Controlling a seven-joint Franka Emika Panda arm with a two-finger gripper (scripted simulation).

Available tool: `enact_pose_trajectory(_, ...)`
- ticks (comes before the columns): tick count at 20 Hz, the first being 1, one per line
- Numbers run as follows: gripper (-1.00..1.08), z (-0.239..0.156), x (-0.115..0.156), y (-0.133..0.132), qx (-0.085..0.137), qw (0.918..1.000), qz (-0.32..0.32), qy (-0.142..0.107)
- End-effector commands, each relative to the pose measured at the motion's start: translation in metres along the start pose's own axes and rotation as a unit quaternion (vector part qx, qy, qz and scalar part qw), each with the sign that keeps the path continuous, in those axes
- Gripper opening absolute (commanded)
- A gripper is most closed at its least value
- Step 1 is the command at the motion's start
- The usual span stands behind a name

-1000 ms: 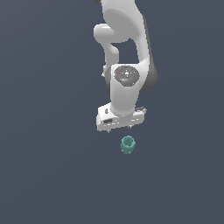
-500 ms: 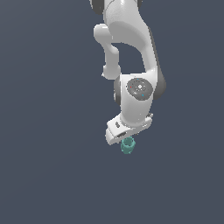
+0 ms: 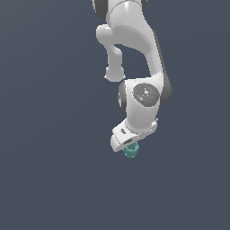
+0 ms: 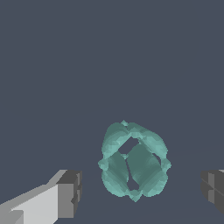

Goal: Pick up the object and move it to a goal position.

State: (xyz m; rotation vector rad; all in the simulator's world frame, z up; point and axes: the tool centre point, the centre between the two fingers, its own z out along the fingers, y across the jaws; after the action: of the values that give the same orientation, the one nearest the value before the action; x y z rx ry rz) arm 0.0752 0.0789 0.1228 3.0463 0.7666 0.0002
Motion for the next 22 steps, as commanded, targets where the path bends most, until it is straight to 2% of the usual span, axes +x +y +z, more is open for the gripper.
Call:
enact_pose_trajectory(1,1.00,0.006,0.000,0.000,0.000,1.0000,0.000,0.000)
enact_pose_trajectory(9,1.00,0.045,-0.001,-0.001,0.000,1.0000,-0.003,0.000)
enact_pose_trajectory(15,1.00,0.049,0.001,0.000,0.000,1.0000,-0.003,0.000)
enact_pose_trajectory(16,-1.00,0.049,0.001,0.000,0.000,1.0000,-0.003,0.000)
enact_pose_trajectory(22,-1.00,0.049,0.001,0.000,0.000,1.0000,-0.003,0.000)
